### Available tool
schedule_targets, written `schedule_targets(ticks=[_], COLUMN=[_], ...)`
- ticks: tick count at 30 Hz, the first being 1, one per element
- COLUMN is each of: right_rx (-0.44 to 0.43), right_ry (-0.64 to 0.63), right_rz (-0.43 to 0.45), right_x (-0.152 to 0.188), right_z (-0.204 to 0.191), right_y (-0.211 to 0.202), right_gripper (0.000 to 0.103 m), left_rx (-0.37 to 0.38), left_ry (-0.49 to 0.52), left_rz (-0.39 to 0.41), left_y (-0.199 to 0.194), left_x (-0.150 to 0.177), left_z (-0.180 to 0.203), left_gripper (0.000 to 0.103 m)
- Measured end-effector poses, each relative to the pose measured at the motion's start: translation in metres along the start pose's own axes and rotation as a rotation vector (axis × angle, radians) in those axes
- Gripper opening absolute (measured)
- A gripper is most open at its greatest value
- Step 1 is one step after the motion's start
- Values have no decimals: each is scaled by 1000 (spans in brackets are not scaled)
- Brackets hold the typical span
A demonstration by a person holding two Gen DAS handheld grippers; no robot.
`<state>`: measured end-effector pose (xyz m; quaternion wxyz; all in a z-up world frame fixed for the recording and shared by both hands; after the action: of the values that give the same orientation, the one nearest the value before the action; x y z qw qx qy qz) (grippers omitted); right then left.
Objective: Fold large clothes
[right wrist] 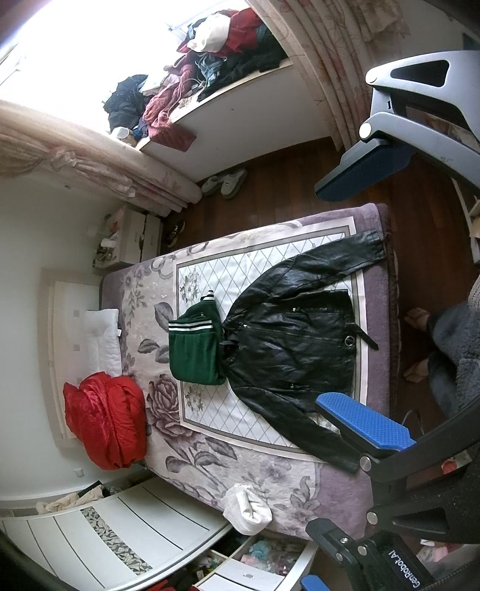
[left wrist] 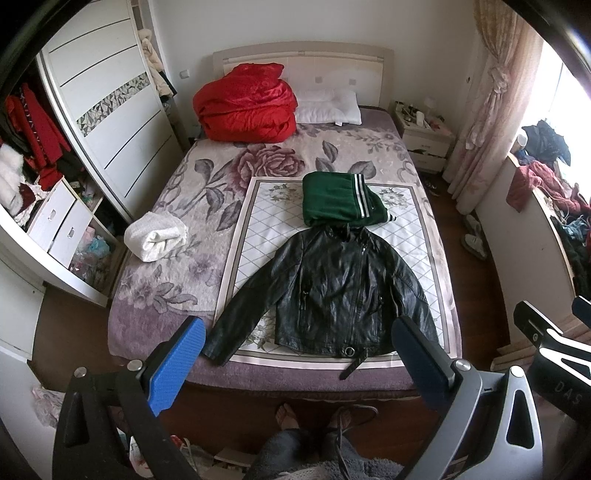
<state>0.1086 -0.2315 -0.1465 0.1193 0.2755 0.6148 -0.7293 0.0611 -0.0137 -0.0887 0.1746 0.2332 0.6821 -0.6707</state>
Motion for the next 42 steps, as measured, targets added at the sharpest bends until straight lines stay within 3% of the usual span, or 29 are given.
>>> schedule_targets(ticks=[19, 26, 31, 37, 42], right_rx=[1, 4, 5, -15, 25], right_ry=[3, 2, 4, 7, 169], right_rz=[6, 5, 5, 59, -30], right_x=[-1, 1, 0, -15, 9], right_z=[0, -1, 0, 9, 56], right_y=[-1, 0, 0, 28, 112], right_gripper=[103, 103, 103, 103, 103], left_rx=[3, 8, 12, -70, -166], left_ry=[-2, -2, -7, -14, 35], left_rz=[5, 13, 18, 102, 201], left_y=[3, 4, 8, 58, 123], left_x=[-12, -50, -46, -66, -81], left_z=[8, 10, 0, -18, -21], left_gripper=[103, 103, 103, 103, 103])
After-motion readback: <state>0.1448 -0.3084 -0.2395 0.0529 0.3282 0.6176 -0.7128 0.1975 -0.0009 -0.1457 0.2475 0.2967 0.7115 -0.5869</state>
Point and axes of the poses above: each gripper's, at about its wrist camera, not at the fingertips, and y roughly the way its jaws point, z to its right, x to its underside, the point moved 10 cm from there along y, roughly the way its jaws point, and after that the axes turned 3 degrees about z, right-handed, at the moved point
